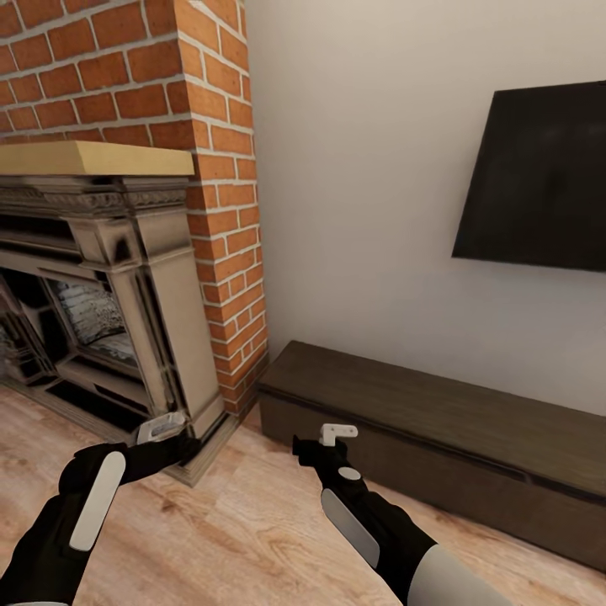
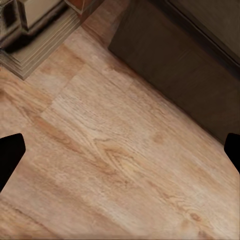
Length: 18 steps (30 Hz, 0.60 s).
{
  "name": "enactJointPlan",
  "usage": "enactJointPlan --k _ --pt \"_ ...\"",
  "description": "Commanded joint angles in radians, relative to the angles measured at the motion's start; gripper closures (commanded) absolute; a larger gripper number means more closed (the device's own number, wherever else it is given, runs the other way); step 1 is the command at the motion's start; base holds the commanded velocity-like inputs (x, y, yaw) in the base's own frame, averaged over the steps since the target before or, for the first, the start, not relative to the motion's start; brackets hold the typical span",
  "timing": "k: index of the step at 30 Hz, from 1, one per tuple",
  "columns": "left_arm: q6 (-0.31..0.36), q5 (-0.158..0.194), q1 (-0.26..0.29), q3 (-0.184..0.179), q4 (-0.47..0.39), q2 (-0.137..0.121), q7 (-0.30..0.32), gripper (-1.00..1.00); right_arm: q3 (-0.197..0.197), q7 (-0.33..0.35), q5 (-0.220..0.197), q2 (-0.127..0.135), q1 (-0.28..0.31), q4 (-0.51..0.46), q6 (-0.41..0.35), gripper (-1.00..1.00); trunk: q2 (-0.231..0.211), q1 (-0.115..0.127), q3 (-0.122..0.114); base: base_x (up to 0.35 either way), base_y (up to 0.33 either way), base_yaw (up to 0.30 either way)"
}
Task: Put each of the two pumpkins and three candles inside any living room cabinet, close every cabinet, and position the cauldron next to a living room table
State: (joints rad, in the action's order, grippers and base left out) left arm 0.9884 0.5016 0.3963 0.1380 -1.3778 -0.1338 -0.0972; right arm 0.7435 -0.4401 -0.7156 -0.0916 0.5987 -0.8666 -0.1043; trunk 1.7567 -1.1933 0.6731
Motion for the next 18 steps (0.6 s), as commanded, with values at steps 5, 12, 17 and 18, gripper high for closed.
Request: enactJointPlan --k 5,12,17,18 --pt "0.004 0.009 0.001 0.0 0.009 -0.001 -0.01 -1.0 0.005 0.019 -0.002 0.001 0.001 -0.002 0.009 -1.0 -0.035 0.019 -0.016 0.0 0.0 -0.159" --pt "0.004 0.009 0.001 0.0 0.013 -0.001 -0.01 -1.0 0.0 0.086 0.008 0.003 0.001 0.0 0.011 -1.0 -0.084 0.046 -0.04 0.0 0.0 -0.268" --pt "0.004 0.007 0.001 0.0 0.017 -0.001 -0.01 -1.0 0.0 0.091 0.008 0.003 0.001 0.0 0.011 -1.0 -0.119 0.065 -0.058 0.0 0.0 -0.28" --pt "0.004 0.007 0.001 0.0 0.018 -0.001 -0.01 -1.0 0.0 0.091 0.008 0.003 0.001 0.0 0.011 -1.0 -0.126 0.069 -0.061 0.0 0.0 -0.28"
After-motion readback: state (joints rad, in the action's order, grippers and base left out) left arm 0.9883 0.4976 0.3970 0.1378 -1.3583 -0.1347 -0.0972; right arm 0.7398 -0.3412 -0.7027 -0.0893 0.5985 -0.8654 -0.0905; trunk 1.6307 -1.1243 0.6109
